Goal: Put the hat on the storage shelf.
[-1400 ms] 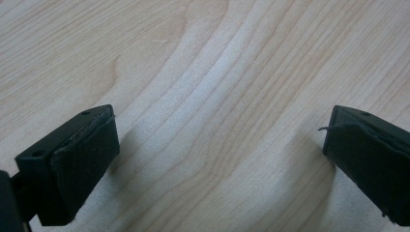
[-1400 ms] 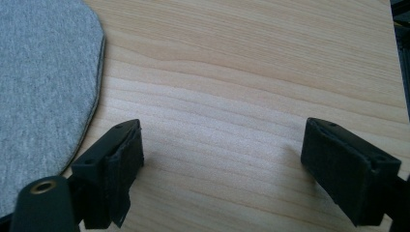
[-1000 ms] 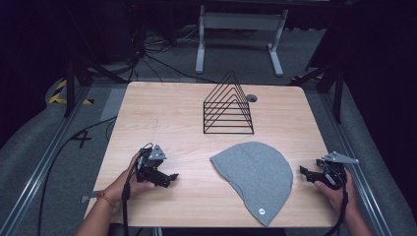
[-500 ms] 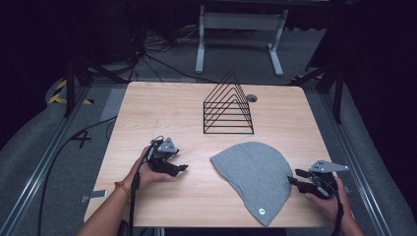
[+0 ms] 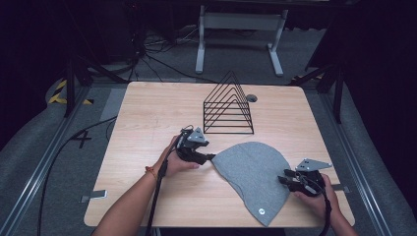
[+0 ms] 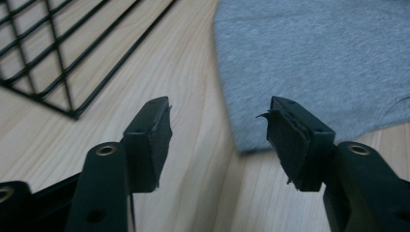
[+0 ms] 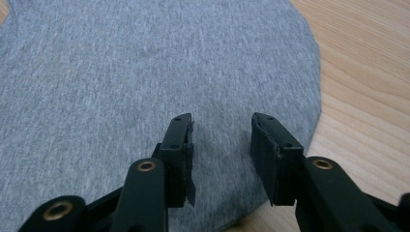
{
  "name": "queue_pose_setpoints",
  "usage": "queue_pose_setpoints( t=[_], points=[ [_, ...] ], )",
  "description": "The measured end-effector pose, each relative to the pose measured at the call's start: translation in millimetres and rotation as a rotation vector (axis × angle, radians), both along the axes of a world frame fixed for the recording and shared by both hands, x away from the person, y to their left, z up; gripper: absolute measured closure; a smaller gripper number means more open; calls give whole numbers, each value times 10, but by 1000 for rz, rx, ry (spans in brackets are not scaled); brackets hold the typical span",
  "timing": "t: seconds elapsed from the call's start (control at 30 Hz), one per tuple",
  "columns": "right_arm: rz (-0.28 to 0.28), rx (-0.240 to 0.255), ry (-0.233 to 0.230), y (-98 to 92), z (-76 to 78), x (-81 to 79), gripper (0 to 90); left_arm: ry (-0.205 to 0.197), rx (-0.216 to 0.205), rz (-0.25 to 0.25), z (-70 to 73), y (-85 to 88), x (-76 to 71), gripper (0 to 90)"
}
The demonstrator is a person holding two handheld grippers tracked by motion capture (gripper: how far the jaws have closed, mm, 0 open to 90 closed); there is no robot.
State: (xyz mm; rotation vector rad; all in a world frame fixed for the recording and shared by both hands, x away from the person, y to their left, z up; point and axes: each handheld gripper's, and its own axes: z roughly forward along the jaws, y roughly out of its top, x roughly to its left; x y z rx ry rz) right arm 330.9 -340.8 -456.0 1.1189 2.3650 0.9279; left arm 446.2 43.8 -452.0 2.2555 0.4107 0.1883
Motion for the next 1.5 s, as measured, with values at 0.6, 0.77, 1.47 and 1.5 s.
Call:
queue_pose_setpoints(
  t=[0.6, 0.77, 1.47, 1.5],
  points=[
    [20, -29, -3, 64, 14, 198, 582, 23, 116, -86, -99, -91, -131, 700],
    [29, -29, 0, 113, 17, 318, 575, 29, 142, -90, -78, -19, -296, 704],
    [60, -36, -21, 614, 4, 801, 541, 73, 120, -93, -108, 191, -1000, 704],
    [60, -36, -21, 614, 4, 801, 541, 73, 120, -93, -108, 191, -1000, 685]
  ],
)
